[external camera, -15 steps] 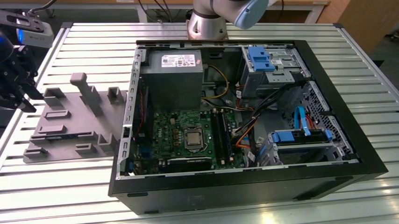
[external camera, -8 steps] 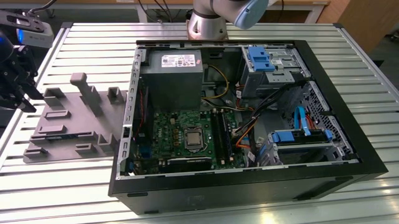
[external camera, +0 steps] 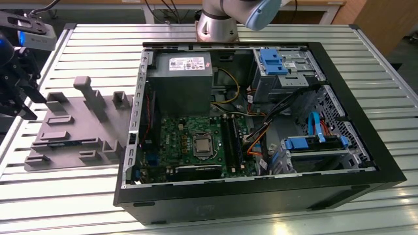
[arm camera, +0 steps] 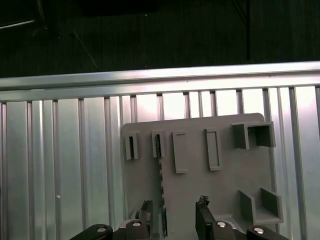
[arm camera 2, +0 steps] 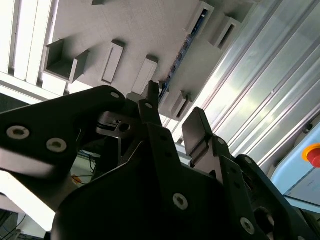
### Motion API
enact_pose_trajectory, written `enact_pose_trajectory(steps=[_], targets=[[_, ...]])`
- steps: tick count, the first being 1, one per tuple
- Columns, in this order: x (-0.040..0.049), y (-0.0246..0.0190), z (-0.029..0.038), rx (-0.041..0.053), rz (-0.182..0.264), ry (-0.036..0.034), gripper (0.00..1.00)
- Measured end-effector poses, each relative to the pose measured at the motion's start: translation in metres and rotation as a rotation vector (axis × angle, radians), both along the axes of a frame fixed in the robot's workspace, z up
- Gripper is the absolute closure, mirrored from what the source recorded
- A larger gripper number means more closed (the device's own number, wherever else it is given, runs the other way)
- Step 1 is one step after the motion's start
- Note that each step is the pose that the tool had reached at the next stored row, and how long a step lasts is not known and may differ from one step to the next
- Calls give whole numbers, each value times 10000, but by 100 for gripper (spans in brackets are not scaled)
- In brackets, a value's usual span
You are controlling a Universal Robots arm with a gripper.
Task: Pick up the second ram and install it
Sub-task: 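Pick up the second ram and move it above second insertion slot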
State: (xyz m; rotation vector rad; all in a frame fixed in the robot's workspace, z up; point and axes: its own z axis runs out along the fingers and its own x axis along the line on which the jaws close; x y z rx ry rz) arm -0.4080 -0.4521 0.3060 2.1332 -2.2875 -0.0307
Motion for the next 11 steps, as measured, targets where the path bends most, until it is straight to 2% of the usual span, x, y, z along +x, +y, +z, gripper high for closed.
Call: enact_pose_trajectory(steps=[6, 11], targets=[[0, -3, -59, -2, 0, -12, 53], [-2, -6, -98, -2, 2, -51, 53]])
